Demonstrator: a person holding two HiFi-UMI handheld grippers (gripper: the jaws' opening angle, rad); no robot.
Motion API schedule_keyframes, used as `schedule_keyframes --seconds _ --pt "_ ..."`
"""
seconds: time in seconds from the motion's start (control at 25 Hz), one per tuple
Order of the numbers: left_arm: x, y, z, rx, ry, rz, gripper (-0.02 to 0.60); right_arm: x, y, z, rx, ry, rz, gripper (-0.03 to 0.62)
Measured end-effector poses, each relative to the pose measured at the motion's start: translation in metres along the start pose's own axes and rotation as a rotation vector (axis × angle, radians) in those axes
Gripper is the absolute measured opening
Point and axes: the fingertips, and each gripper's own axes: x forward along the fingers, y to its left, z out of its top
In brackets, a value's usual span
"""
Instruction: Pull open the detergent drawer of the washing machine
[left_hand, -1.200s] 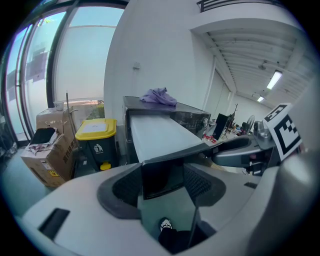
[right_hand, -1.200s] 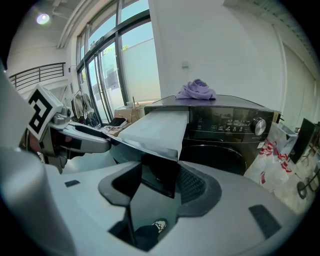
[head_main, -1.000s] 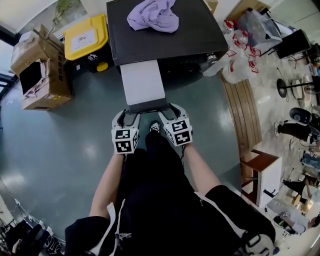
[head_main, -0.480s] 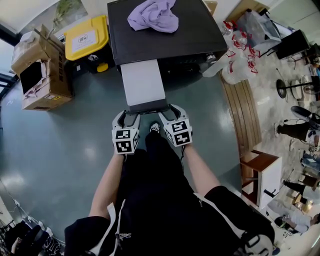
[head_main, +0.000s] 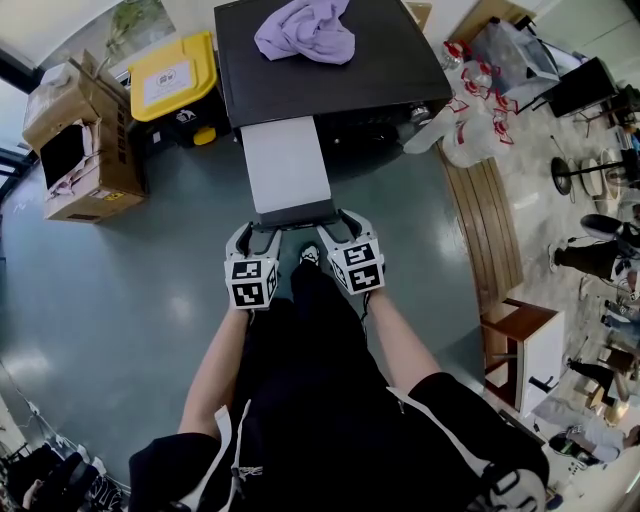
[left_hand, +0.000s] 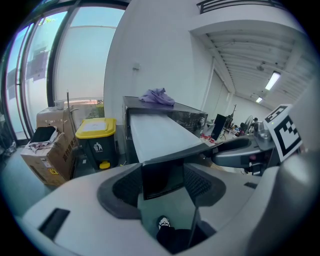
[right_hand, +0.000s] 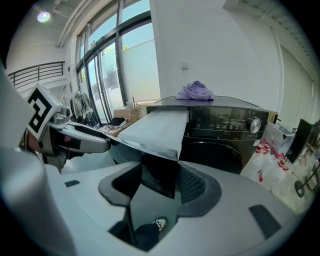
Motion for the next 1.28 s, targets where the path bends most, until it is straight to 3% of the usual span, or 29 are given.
schedule_keyframes --seconds 1.28 --pt "-0.0103 -0.0057 -0.0065 0.02 0.0 -0.022 0.258 -0.0084 0.006 -0.0085 0.008 0.004 -0.023 0.224"
